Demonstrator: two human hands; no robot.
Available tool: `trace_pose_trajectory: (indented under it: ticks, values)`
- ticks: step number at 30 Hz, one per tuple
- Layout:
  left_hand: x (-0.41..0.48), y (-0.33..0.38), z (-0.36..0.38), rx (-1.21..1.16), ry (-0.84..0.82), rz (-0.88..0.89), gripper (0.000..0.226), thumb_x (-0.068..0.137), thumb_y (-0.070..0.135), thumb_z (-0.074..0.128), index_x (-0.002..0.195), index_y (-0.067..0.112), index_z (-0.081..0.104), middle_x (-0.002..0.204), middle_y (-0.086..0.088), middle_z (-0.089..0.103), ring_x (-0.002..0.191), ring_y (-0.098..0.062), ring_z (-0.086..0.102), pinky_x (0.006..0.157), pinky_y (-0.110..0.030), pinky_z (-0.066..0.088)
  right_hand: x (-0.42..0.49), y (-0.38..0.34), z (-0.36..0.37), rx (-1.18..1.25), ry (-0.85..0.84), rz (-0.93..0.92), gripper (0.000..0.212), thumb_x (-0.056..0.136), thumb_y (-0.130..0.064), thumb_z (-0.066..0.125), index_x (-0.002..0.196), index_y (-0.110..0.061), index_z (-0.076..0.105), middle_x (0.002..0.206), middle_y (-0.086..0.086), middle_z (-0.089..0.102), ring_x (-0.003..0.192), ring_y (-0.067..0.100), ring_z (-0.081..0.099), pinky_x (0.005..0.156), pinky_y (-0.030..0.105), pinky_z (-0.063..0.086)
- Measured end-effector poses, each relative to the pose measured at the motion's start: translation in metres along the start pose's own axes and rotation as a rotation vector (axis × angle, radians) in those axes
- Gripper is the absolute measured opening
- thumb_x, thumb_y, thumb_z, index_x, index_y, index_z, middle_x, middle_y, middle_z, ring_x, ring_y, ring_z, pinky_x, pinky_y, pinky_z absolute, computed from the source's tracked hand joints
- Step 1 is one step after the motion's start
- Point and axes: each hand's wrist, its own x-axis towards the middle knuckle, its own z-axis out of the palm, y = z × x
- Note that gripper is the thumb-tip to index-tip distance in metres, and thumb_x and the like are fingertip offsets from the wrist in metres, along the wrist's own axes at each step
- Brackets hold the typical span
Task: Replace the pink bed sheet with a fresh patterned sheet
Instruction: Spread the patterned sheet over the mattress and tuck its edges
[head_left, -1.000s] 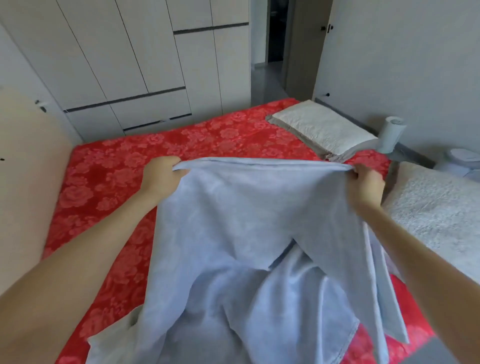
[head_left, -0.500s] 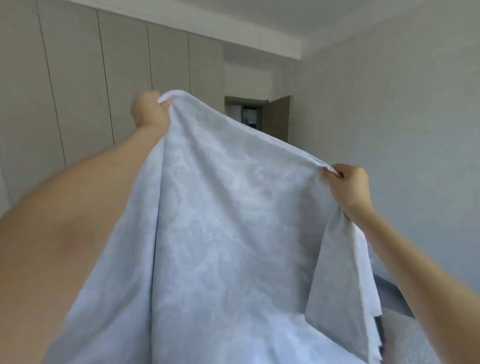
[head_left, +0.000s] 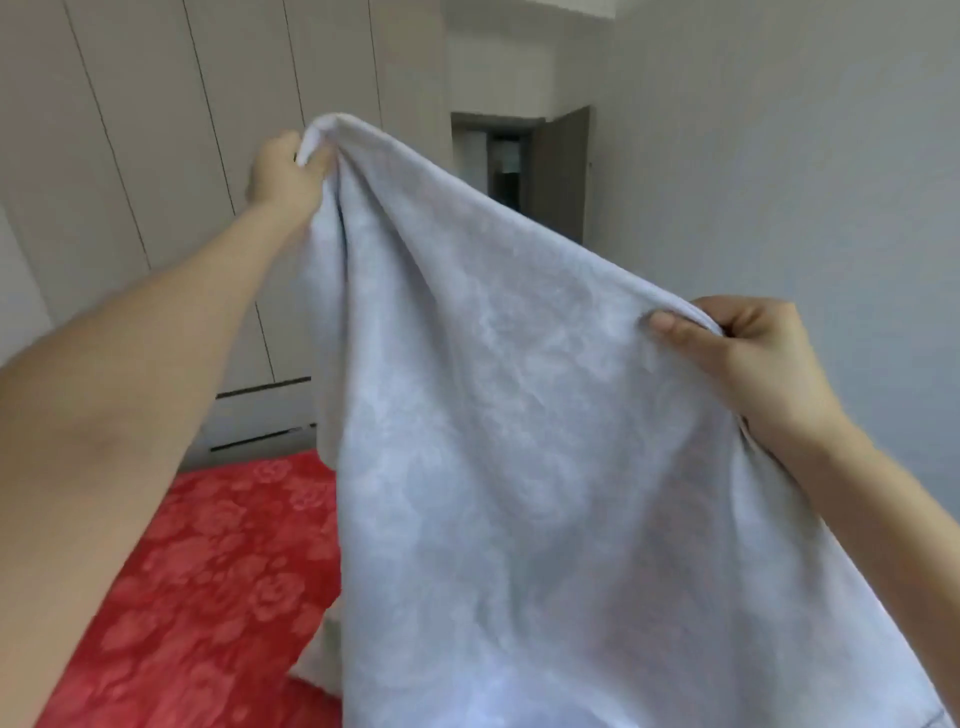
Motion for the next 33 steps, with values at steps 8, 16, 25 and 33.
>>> trace_pose_trajectory:
  ticks: [8, 16, 25, 33]
  values:
    - [-0.344, -0.054, -0.049, -0.262, -0.646, -0.618, 0.048, 0.087, 0.049, 0.058, 0.082, 0.001, 0.064, 0.07, -0.017, 0.066, 0.062, -0.026, 0.066, 0.064, -0.036, 0.058, -0.132, 0.045, 0.126, 0.212, -0.241, 0.601, 0.018, 0.079, -0.022, 0.068, 0.076, -0.005, 0.061, 0.068, 0.012, 0.046, 0.062, 0.022, 0.04, 0.057, 0.032, 0.034]
    - [-0.515, -0.064, -0.07, -0.026, -0.542, -0.547, 0.04, 0.075, 0.039, 0.074, 0.103, 0.018, 0.055, 0.079, 0.002, 0.065, 0.07, -0.012, 0.061, 0.053, -0.015, 0.039, -0.236, 0.093, 0.196, 0.25, -0.515, 1.003, 0.011, 0.086, 0.002, 0.055, 0.076, 0.0, 0.059, 0.065, 0.011, 0.058, 0.057, 0.019, 0.058, 0.052, 0.028, 0.054]
    - [-0.552, -0.077, -0.041, 0.14, -0.414, -0.404, 0.007, 0.081, 0.002, 0.061, 0.076, 0.004, 0.064, 0.053, -0.001, 0.053, 0.052, -0.007, 0.048, 0.048, -0.016, 0.033, -0.261, 0.125, 0.155, 0.387, -0.759, 1.076, 0.017, 0.086, -0.004, 0.064, 0.098, 0.008, 0.065, 0.09, 0.016, 0.069, 0.076, 0.016, 0.067, 0.069, 0.021, 0.056]
    - [-0.571, -0.057, 0.003, 0.197, -0.435, -0.571, 0.045, 0.088, -0.004, 0.048, 0.053, 0.018, 0.03, 0.051, 0.007, 0.029, 0.047, -0.007, 0.028, 0.049, -0.017, 0.028, -0.265, 0.163, 0.111, 0.388, -0.911, 1.025, 0.007, 0.085, -0.003, 0.066, 0.079, -0.001, 0.068, 0.07, 0.005, 0.069, 0.064, 0.012, 0.066, 0.057, 0.016, 0.053]
